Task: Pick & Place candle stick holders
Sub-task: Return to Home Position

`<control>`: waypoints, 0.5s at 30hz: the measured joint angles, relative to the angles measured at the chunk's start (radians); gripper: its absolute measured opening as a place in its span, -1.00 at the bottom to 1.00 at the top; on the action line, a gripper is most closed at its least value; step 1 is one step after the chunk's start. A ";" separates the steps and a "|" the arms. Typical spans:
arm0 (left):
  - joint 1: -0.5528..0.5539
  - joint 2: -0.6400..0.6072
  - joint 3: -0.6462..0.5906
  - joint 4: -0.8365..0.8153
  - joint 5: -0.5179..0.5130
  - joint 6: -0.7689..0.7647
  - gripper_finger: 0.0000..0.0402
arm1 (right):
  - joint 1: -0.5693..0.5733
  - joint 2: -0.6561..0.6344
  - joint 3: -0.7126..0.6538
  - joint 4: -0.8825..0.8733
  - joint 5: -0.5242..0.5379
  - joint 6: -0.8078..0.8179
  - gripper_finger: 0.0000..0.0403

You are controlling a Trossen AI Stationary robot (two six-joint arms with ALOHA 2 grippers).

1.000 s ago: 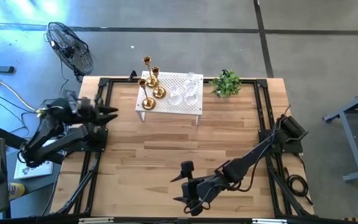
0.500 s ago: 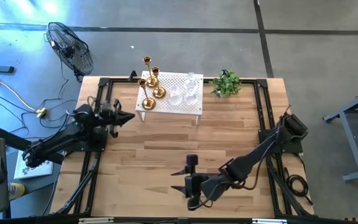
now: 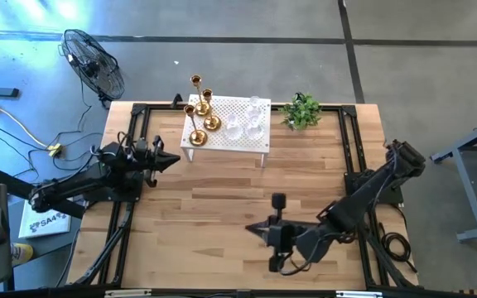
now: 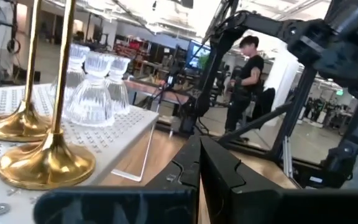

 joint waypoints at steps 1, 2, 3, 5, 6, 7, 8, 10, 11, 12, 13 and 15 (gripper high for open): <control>-0.023 0.000 0.000 0.001 -0.017 0.005 -1.00 | 0.003 -0.014 0.000 -0.029 0.019 0.000 -0.98; -0.047 0.000 0.000 0.001 -0.033 0.010 -1.00 | 0.007 -0.028 0.000 -0.060 0.039 0.004 -0.98; -0.072 -0.001 -0.001 0.001 -0.047 0.016 -1.00 | 0.010 -0.042 0.000 -0.087 0.052 0.018 -0.97; -0.121 0.000 -0.001 0.000 -0.086 0.024 -1.00 | 0.013 -0.074 0.000 -0.126 0.071 0.043 -0.98; -0.146 0.000 -0.001 0.000 -0.105 0.029 -1.00 | 0.018 -0.093 0.000 -0.142 0.072 0.047 -0.99; -0.170 0.000 -0.001 0.000 -0.128 0.032 -1.00 | 0.024 -0.111 0.000 -0.153 0.074 0.048 -0.99; -0.193 0.000 -0.001 -0.001 -0.150 0.037 -1.00 | 0.032 -0.129 0.000 -0.154 0.077 0.047 -0.99; -0.239 0.000 -0.002 -0.008 -0.200 0.042 -1.00 | 0.053 -0.169 0.000 -0.154 0.085 0.030 -0.99; -0.262 0.000 -0.002 -0.014 -0.228 0.041 -1.00 | 0.067 -0.188 0.000 -0.154 0.090 0.017 -1.00; -0.285 0.000 -0.002 -0.021 -0.255 0.041 -1.00 | 0.081 -0.208 0.000 -0.154 0.096 0.003 -1.00; -0.309 0.000 -0.002 -0.029 -0.282 0.041 -1.00 | 0.094 -0.226 0.000 -0.154 0.110 -0.004 -0.99; -0.356 0.000 -0.002 -0.041 -0.338 0.041 -1.00 | 0.127 -0.261 0.000 -0.158 0.156 -0.016 -1.00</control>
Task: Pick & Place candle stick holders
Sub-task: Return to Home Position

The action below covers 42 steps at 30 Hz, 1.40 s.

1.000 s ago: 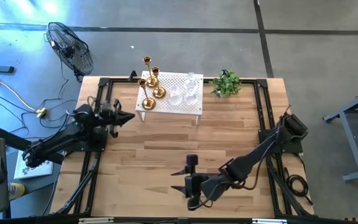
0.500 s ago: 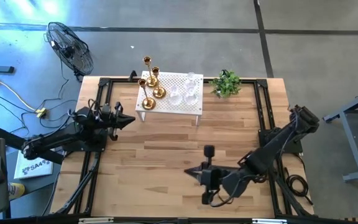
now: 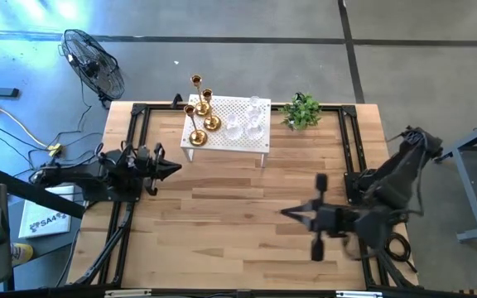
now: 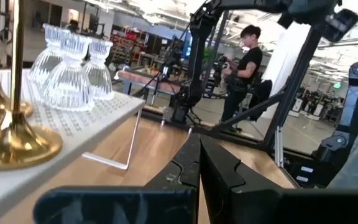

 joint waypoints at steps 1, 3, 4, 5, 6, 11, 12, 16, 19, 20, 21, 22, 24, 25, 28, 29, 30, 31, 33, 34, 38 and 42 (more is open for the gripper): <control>-0.024 0.000 0.000 -0.007 -0.028 0.000 -1.00 | 0.017 -0.016 0.000 -0.008 0.027 -0.002 -1.00; -0.072 0.000 0.000 -0.014 -0.078 0.000 -1.00 | 0.047 -0.046 0.000 -0.038 0.078 0.009 -1.00; -0.095 0.000 0.000 -0.015 -0.100 0.000 -1.00 | 0.063 -0.060 0.000 -0.066 0.106 0.029 -1.00; -0.118 0.000 0.000 -0.015 -0.121 0.000 -1.00 | 0.076 -0.075 0.000 -0.102 0.135 0.062 -1.00; -0.139 0.000 0.000 -0.015 -0.142 0.000 -1.00 | 0.088 -0.088 0.000 -0.145 0.161 0.106 -1.00; -0.231 0.000 0.000 -0.017 -0.223 0.015 -1.00 | 0.118 -0.169 -0.113 -0.263 0.231 0.312 -1.00; -0.246 0.000 0.000 -0.021 -0.238 0.015 -1.00 | 0.121 -0.191 -0.164 -0.246 0.229 0.335 -1.00; -0.296 0.000 0.000 -0.041 -0.298 0.016 -1.00 | 0.123 -0.315 -0.421 -0.103 0.206 0.399 -1.00; -0.318 0.000 0.000 -0.041 -0.322 0.016 -1.00 | 0.112 -0.423 -0.638 0.118 0.136 0.386 -1.00; -0.320 0.000 0.000 -0.041 -0.326 0.016 -1.00 | 0.103 -0.456 -0.714 0.215 0.099 0.356 -1.00; -0.322 0.000 0.000 -0.041 -0.333 0.018 -1.00 | 0.094 -0.487 -0.784 0.317 0.052 0.318 -1.00; -0.322 0.000 0.000 -0.041 -0.342 0.025 -1.00 | 0.084 -0.518 -0.856 0.419 -0.003 0.276 -1.00; -0.321 0.000 0.000 -0.041 -0.346 0.037 -1.00 | 0.057 -0.575 -0.984 0.614 -0.116 0.203 -1.00; -0.322 0.000 0.000 -0.041 -0.349 0.040 -1.00 | 0.040 -0.600 -1.041 0.703 -0.166 0.179 -1.00; -0.322 0.000 0.000 -0.049 -0.353 0.042 -1.00 | -0.014 -0.654 -1.185 0.865 -0.280 0.166 -1.00; -0.322 0.000 0.000 -0.059 -0.354 0.041 -1.00 | -0.032 -0.667 -1.221 0.893 -0.305 0.172 -1.00; -0.322 0.000 0.000 -0.071 -0.357 0.041 -1.00 | -0.049 -0.679 -1.250 0.914 -0.333 0.174 -1.00; -0.321 0.000 0.000 -0.074 -0.358 0.040 -1.00 | -0.065 -0.689 -1.275 0.929 -0.367 0.174 -1.00; -0.321 0.000 0.000 -0.072 -0.358 0.035 -1.00 | -0.091 -0.697 -1.308 0.950 -0.430 0.174 -1.00; -0.321 0.000 0.000 -0.071 -0.359 0.034 -1.00 | -0.102 -0.699 -1.320 0.958 -0.454 0.172 -1.00; -0.321 0.000 0.000 -0.071 -0.359 0.031 -1.00 | -0.134 -0.701 -1.348 0.976 -0.550 0.144 -1.00; -0.321 0.000 0.000 -0.071 -0.359 0.015 -1.00 | -0.157 -0.701 -1.381 0.982 -0.596 0.136 -1.00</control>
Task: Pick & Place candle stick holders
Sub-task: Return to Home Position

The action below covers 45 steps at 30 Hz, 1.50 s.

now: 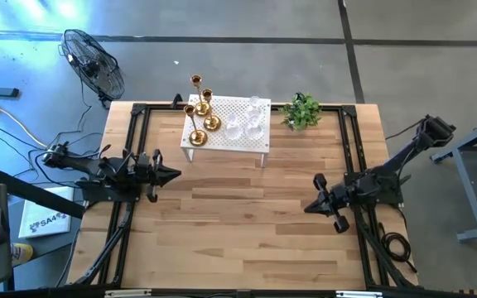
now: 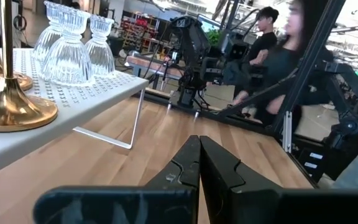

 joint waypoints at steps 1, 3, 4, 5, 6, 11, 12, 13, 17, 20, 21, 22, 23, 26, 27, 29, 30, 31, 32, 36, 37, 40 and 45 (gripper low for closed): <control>0.000 0.000 0.000 0.000 0.000 -0.006 -1.00 | -0.006 0.000 -0.013 0.008 -0.005 0.009 -1.00; 0.000 0.000 0.000 0.000 0.000 -0.012 -1.00 | -0.014 0.000 -0.035 0.026 -0.020 0.011 -1.00; 0.000 0.000 0.000 0.000 0.000 -0.015 -1.00 | -0.017 0.000 -0.043 0.042 -0.022 0.011 -1.00; 0.000 0.000 0.000 0.000 0.000 -0.016 -1.00 | -0.020 0.000 -0.049 0.058 -0.023 0.007 -1.00; 0.000 0.000 0.000 0.000 0.000 -0.016 -1.00 | -0.021 0.000 -0.055 0.074 -0.024 0.000 -1.00; 0.000 0.000 0.000 0.000 -0.013 -0.016 -1.00 | -0.024 0.000 -0.082 0.092 -0.041 -0.039 -1.00; 0.000 0.000 0.000 0.000 -0.014 -0.016 -1.00 | -0.024 0.001 -0.092 0.102 -0.046 -0.042 -1.00; 0.000 0.000 0.000 0.000 -0.015 -0.016 -1.00 | -0.024 0.000 -0.093 0.102 -0.047 -0.043 -1.00; 0.000 0.000 0.000 0.000 -0.015 -0.016 -1.00 | -0.025 0.000 -0.093 0.107 -0.047 -0.079 -1.00; 0.000 0.000 0.000 0.001 -0.015 -0.016 -1.00 | -0.026 -0.002 -0.093 0.094 -0.043 -0.127 -1.00; 0.000 0.000 0.000 0.001 -0.015 -0.016 -1.00 | -0.025 -0.002 -0.093 0.078 -0.027 -0.139 -1.00; 0.000 0.000 0.000 0.001 -0.015 -0.016 -1.00 | -0.026 -0.002 -0.093 0.068 -0.007 -0.149 -1.00; 0.000 0.000 0.000 0.000 -0.015 -0.016 -1.00 | -0.026 -0.005 -0.093 0.062 0.013 -0.154 -1.00; 0.000 0.000 0.000 0.001 -0.015 -0.010 -1.00 | -0.026 -0.037 -0.093 0.029 0.029 -0.170 -1.00; 0.000 0.000 0.000 0.001 -0.015 -0.008 -1.00 | -0.026 -0.054 -0.093 0.013 0.029 -0.173 -1.00; 0.000 0.000 0.000 0.001 -0.015 -0.003 -1.00 | -0.026 -0.099 -0.093 -0.020 0.029 -0.178 -1.00; 0.000 0.000 0.000 0.001 -0.015 0.002 -1.00 | -0.026 -0.126 -0.093 -0.041 0.030 -0.180 -1.00; 0.000 0.000 0.000 0.001 -0.015 0.007 -1.00 | -0.026 -0.155 -0.093 -0.069 0.030 -0.183 -1.00; 0.000 0.000 0.000 0.001 -0.015 0.013 -1.00 | -0.026 -0.185 -0.093 -0.098 0.029 -0.183 -1.00; 0.000 0.000 0.000 0.001 -0.017 0.019 -1.00 | -0.026 -0.314 -0.094 -0.221 0.030 -0.181 -1.00; 0.000 0.000 0.000 0.001 -0.016 0.020 -1.00 | -0.026 -0.345 -0.094 -0.249 0.030 -0.175 -1.00; 0.000 0.000 0.000 0.001 -0.019 0.022 -1.00 | -0.026 -0.429 -0.094 -0.345 0.028 -0.154 -1.00; 0.000 0.000 0.000 0.001 -0.024 0.022 -1.00 | -0.026 -0.544 -0.094 -0.442 0.022 -0.156 -1.00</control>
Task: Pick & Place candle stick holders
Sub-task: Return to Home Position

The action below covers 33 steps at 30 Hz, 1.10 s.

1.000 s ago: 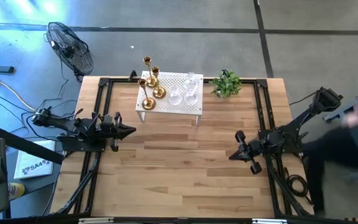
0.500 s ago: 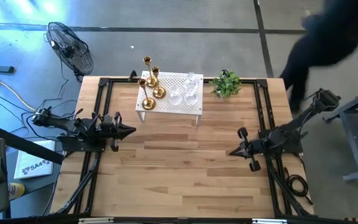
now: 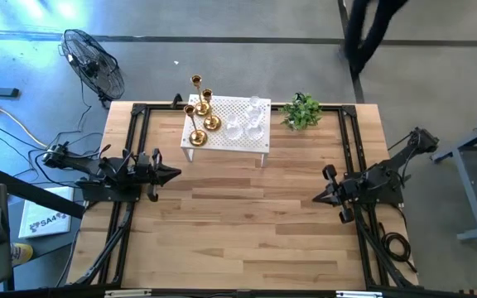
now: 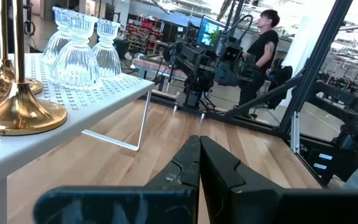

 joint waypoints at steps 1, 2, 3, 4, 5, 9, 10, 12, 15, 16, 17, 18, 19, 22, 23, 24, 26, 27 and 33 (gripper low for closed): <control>0.000 0.000 0.000 0.000 0.000 0.000 -1.00 | 0.000 -0.020 0.000 -0.020 0.002 -0.009 -1.00; 0.000 0.000 0.000 0.000 0.000 0.000 -1.00 | 0.000 -0.040 0.000 -0.036 0.009 -0.018 -1.00; 0.000 0.000 0.000 0.000 0.000 -0.001 -1.00 | 0.000 -0.059 0.000 -0.051 0.013 -0.028 -1.00; 0.000 0.000 0.000 0.000 0.000 -0.002 -1.00 | -0.002 -0.076 0.000 -0.063 0.017 -0.040 -1.00; 0.000 0.000 0.000 0.000 0.000 -0.003 -1.00 | -0.006 -0.094 0.000 -0.074 0.016 -0.051 -1.00; 0.000 0.000 0.000 0.000 -0.003 -0.004 -1.00 | -0.041 -0.142 0.000 -0.081 0.003 -0.117 -1.00; 0.000 0.000 0.000 0.000 -0.004 -0.004 -1.00 | -0.053 -0.141 0.000 -0.081 0.000 -0.133 -1.00; 0.000 0.000 0.000 0.000 -0.016 -0.004 -1.00 | -0.081 -0.141 0.000 -0.083 0.000 -0.150 -1.00; 0.000 0.000 0.000 0.002 -0.028 -0.004 -1.00 | -0.134 -0.141 0.000 -0.088 -0.028 -0.153 -1.00; 0.000 0.000 0.000 0.002 -0.030 -0.004 -1.00 | -0.153 -0.142 0.000 -0.090 -0.044 -0.153 -1.00; 0.000 0.000 0.000 0.002 -0.031 -0.004 -1.00 | -0.173 -0.142 0.000 -0.091 -0.053 -0.152 -1.00; 0.000 0.000 0.000 0.002 -0.032 -0.004 -1.00 | -0.193 -0.142 0.000 -0.092 -0.053 -0.150 -1.00; 0.000 0.000 0.000 0.002 -0.033 -0.004 -1.00 | -0.212 -0.142 0.000 -0.092 -0.054 -0.146 -1.00; 0.000 0.000 0.000 0.002 -0.030 0.007 -1.00 | -0.271 -0.142 0.000 -0.099 -0.132 -0.107 -1.00; 0.000 0.000 0.000 0.002 -0.026 0.016 -1.00 | -0.290 -0.142 0.000 -0.104 -0.191 -0.083 -1.00; 0.000 0.000 0.000 0.002 -0.021 0.022 -1.00 | -0.306 -0.142 0.000 -0.112 -0.258 -0.062 -1.00; 0.000 0.000 0.000 0.002 -0.021 0.027 -1.00 | -0.335 -0.142 0.000 -0.123 -0.353 -0.014 -1.00; 0.000 0.000 0.000 0.002 -0.021 0.029 -1.00 | -0.348 -0.142 0.000 -0.124 -0.371 0.010 -1.00; 0.000 0.008 0.000 0.002 -0.014 0.030 -1.00 | -0.386 -0.136 0.000 -0.128 -0.375 0.053 -1.00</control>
